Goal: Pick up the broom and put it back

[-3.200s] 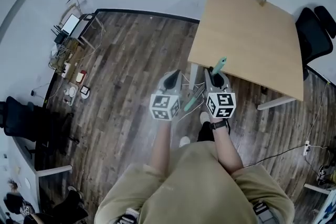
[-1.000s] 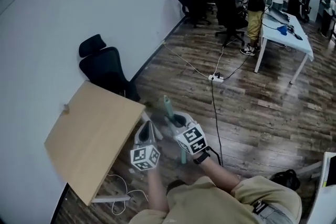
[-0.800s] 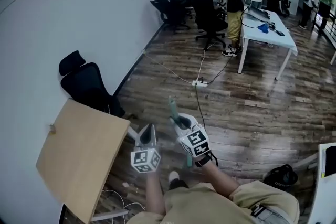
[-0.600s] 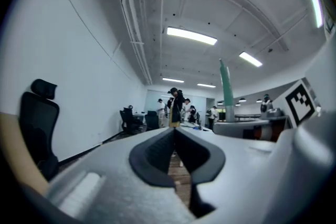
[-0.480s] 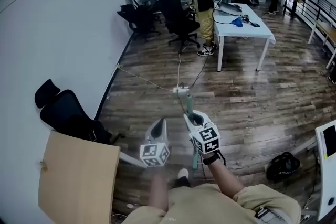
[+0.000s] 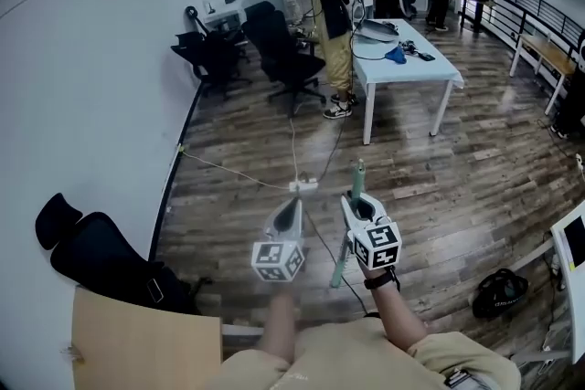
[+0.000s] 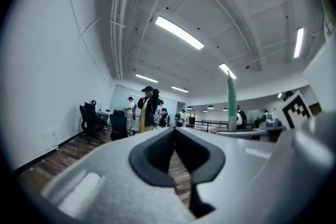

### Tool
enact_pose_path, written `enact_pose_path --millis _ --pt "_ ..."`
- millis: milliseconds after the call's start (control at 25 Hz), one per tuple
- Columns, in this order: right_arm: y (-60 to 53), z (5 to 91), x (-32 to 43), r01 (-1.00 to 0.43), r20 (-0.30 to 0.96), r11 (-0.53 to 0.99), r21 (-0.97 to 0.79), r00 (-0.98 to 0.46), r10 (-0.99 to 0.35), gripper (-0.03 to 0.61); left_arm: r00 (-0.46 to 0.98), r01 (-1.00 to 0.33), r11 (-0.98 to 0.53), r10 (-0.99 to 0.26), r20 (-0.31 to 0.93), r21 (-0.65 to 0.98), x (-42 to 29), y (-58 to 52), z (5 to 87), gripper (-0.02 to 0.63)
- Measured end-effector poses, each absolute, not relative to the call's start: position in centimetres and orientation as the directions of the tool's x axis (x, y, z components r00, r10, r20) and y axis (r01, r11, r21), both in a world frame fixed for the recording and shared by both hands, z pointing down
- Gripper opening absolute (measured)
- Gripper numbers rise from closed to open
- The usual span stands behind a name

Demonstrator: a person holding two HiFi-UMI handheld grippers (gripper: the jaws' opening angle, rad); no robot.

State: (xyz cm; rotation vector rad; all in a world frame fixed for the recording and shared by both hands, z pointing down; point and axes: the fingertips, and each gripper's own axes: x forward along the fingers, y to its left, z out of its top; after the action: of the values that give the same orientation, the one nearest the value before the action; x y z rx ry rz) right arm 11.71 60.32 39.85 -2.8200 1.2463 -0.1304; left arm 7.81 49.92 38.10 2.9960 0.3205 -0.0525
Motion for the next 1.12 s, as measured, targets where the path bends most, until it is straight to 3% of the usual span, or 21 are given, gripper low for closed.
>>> enact_pose_path --millis 320,560,880,1120 --pt "50.8 42.4 17.0 -0.769 0.137 -0.632 -0.101 0.618 -0.774 0.060 0.982 0.186 -0.955 0.186 -0.025 0.230 13.9 41.6 41.3 0.002" --pt "42.7 45.4 25.0 -0.798 0.156 -0.579 -0.169 0.558 -0.815 0.060 0.994 0.101 -0.968 0.106 0.009 0.230 19.8 34.8 43.5 0.002" --pt "25.6 41.5 39.0 -0.905 0.068 -0.361 -0.227 0.355 -0.932 0.060 0.999 -0.024 -0.996 -0.028 -0.040 0.080 33.5 20.8 36.9 0.002" --pt "19.2 38.8 45.0 -0.942 -0.028 -0.250 -0.223 0.263 -0.965 0.066 0.984 -0.173 -0.983 -0.176 -0.043 0.057 37.6 13.7 37.5 0.002"
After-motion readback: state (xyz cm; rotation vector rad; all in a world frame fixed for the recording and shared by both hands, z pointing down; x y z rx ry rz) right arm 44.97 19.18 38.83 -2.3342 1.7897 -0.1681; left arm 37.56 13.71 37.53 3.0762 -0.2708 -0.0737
